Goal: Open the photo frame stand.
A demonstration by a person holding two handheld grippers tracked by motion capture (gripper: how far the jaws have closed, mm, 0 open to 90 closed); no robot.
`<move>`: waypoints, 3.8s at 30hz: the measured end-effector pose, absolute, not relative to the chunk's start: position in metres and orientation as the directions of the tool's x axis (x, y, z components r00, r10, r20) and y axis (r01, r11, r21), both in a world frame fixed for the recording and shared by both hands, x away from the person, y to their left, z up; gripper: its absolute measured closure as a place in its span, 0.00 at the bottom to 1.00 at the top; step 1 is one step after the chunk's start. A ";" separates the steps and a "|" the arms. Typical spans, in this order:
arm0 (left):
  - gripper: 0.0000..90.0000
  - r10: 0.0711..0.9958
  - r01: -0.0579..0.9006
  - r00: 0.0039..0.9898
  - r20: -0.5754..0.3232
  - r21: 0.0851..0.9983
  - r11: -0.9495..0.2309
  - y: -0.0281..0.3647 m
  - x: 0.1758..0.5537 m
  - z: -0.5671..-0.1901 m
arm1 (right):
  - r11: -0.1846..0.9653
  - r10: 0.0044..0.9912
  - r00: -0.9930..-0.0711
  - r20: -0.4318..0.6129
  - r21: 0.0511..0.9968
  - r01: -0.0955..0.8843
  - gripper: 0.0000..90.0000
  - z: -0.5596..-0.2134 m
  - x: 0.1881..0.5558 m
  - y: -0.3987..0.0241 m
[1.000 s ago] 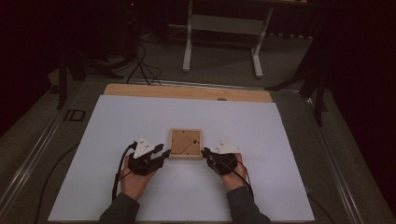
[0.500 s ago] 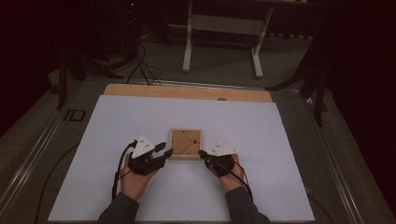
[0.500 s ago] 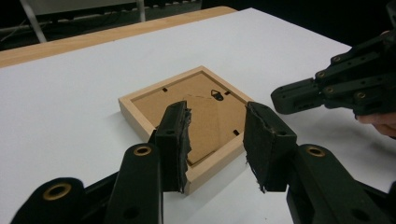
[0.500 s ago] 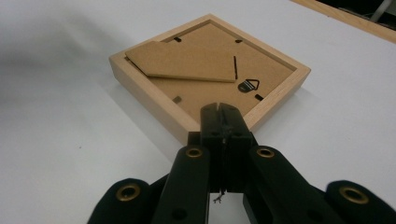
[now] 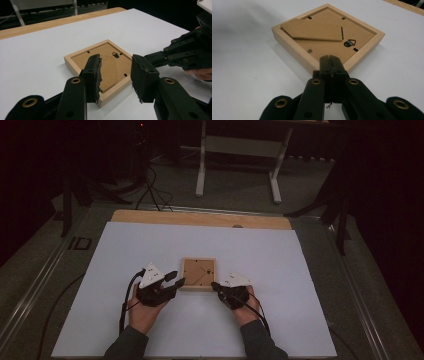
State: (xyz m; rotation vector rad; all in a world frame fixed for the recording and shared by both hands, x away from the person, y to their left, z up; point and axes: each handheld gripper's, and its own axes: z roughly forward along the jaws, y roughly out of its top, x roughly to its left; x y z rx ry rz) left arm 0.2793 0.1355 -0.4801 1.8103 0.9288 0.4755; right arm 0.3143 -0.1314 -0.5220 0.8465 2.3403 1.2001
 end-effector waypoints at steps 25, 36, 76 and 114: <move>0.62 0.769 0.407 0.636 -0.072 0.877 -0.254 0.120 0.291 -0.481 | 0.420 0.692 -0.722 -0.027 0.828 0.371 1.00 -0.525 0.320 -0.135; 0.61 0.767 0.448 0.639 -0.055 0.837 -0.314 0.109 0.310 -0.488 | 0.415 0.699 -0.715 -0.028 0.830 0.373 1.00 -0.525 0.319 -0.134; 0.56 0.738 0.525 0.675 0.005 0.699 -0.485 0.088 0.347 -0.510 | 0.410 0.699 -0.715 -0.026 0.834 0.370 1.00 -0.526 0.318 -0.134; 0.72 0.736 0.467 0.675 -0.060 0.806 -0.363 0.102 0.329 -0.473 | 0.415 0.696 -0.717 -0.038 0.836 0.359 1.00 -0.526 0.318 -0.134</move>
